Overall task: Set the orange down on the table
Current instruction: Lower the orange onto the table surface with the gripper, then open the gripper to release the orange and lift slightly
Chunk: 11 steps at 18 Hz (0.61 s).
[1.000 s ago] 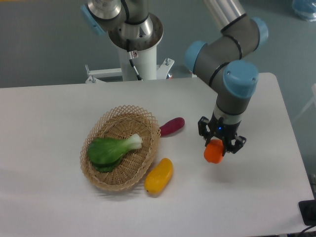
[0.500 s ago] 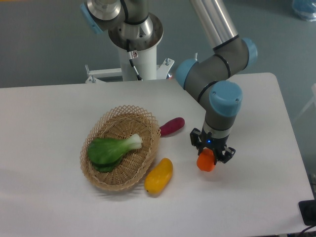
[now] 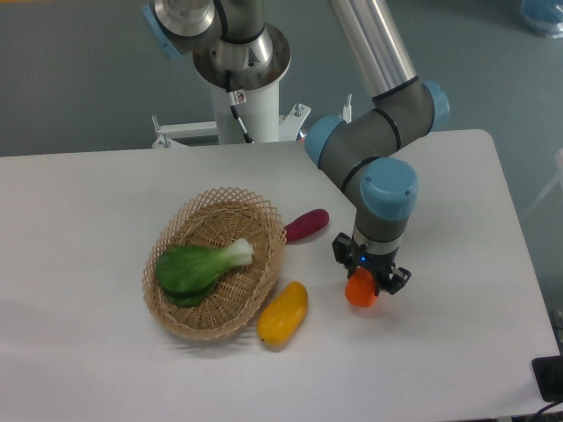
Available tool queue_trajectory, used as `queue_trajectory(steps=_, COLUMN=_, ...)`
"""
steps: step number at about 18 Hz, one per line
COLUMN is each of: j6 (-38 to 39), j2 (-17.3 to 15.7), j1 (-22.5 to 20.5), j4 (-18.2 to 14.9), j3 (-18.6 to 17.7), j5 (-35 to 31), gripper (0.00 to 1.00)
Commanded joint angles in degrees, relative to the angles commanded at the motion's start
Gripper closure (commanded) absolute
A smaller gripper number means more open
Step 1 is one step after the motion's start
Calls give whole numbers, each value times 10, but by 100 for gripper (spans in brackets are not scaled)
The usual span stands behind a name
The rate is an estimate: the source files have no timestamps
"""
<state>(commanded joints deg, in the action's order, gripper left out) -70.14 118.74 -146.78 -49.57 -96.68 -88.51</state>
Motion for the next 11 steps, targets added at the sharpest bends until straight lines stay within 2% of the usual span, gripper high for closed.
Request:
queue_trajectory(steps=5, j6=1, j2=0, j1=0, j4=0, j3=-1, j5=0, gripper=42)
queue_trajectory(steps=11, j6=0, j2=0, j1=0, j4=1, j3=0, j5=1, gripper=29)
